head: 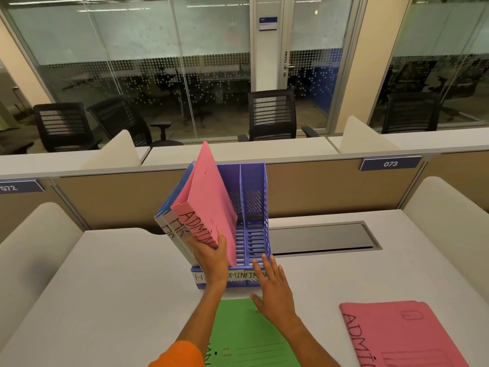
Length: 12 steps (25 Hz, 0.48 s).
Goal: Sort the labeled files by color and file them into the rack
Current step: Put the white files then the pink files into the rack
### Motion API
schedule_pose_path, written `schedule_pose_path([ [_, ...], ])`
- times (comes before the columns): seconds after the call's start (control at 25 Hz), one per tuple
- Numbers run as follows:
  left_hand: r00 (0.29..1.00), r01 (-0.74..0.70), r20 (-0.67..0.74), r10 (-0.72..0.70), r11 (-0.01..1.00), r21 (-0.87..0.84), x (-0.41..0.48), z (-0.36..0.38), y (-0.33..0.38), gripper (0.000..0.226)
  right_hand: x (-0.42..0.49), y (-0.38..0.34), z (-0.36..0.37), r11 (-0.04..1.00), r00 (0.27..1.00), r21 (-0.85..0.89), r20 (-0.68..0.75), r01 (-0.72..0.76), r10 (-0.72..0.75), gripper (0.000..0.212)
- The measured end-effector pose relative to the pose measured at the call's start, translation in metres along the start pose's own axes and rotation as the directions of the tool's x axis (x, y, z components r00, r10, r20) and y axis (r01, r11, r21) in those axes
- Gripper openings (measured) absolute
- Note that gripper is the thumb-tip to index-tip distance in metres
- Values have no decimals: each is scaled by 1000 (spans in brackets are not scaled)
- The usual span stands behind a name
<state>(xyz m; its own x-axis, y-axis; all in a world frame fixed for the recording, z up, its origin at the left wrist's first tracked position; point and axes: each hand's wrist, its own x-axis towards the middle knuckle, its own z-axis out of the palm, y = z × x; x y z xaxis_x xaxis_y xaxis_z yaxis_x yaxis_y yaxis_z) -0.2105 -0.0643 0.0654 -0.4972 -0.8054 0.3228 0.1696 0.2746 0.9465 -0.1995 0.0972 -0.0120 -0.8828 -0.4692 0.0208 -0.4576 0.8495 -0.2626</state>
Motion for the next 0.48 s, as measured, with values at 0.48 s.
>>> schedule_pose_path([
  [0.48,980,93,125,-156,910,404,-15,3,-15,76,2,0,2,1000,1000,15,5,-9,9,93],
])
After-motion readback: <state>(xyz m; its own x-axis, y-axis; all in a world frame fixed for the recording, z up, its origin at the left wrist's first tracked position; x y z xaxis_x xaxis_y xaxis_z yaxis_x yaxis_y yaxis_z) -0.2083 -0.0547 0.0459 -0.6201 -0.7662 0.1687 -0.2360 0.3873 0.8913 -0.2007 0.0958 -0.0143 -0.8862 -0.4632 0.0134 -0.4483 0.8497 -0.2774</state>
